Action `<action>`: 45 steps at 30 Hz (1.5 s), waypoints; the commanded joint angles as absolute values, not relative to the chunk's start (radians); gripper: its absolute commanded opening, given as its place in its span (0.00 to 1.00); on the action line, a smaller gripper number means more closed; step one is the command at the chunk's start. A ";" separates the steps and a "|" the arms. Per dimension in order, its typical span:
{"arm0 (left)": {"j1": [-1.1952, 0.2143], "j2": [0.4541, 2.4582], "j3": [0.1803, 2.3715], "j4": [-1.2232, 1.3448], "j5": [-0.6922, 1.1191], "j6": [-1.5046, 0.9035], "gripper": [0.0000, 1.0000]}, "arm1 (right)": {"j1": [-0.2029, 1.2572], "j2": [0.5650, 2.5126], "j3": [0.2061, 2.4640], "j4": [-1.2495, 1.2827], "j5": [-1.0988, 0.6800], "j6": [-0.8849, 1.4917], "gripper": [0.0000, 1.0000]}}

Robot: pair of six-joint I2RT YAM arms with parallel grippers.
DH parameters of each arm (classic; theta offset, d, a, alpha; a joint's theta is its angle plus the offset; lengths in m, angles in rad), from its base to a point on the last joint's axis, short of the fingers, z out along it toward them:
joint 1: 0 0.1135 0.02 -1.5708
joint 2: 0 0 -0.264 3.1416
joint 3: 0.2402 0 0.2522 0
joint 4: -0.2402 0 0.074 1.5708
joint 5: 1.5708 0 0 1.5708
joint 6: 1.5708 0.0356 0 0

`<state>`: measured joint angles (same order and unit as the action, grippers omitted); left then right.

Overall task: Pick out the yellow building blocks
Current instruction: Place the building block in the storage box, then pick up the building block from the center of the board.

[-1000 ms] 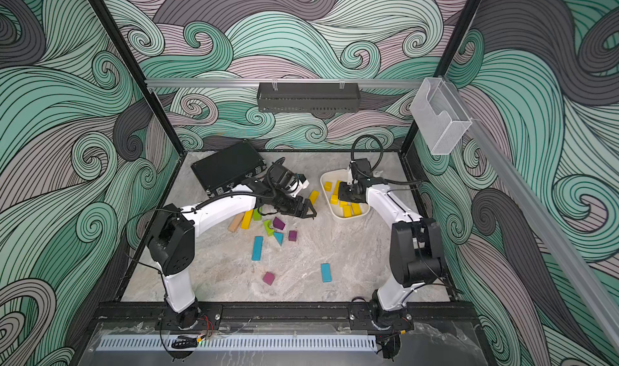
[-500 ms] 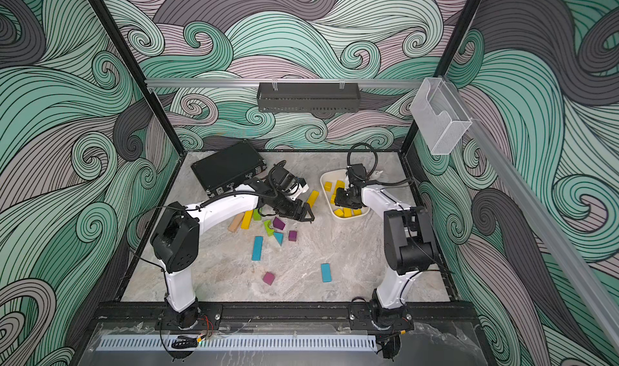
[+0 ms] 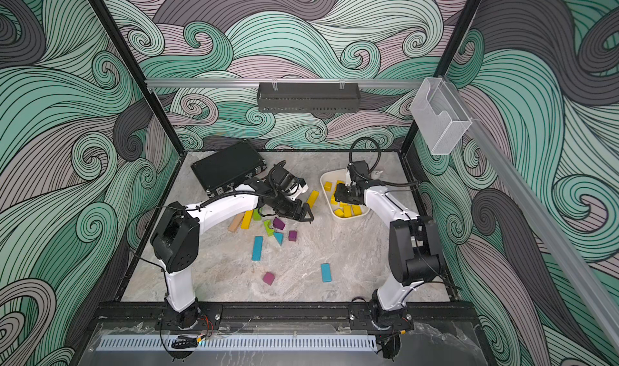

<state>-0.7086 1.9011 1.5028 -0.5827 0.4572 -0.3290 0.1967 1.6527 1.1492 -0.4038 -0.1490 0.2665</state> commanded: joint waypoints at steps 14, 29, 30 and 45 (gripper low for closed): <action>-0.609 1.739 1.485 -0.623 0.253 -0.301 0.82 | 0.408 1.411 1.086 -0.284 0.044 0.196 0.53; -0.427 1.630 1.419 -0.578 0.218 -0.355 0.82 | 0.633 1.601 1.249 -0.396 0.177 0.232 0.55; -0.418 1.625 1.413 -0.570 0.218 -0.356 0.82 | 0.644 1.618 1.264 -0.404 0.190 0.240 0.55; -0.361 1.673 1.407 -0.532 0.247 -0.341 0.82 | 0.675 1.923 1.449 -0.523 0.280 0.416 0.61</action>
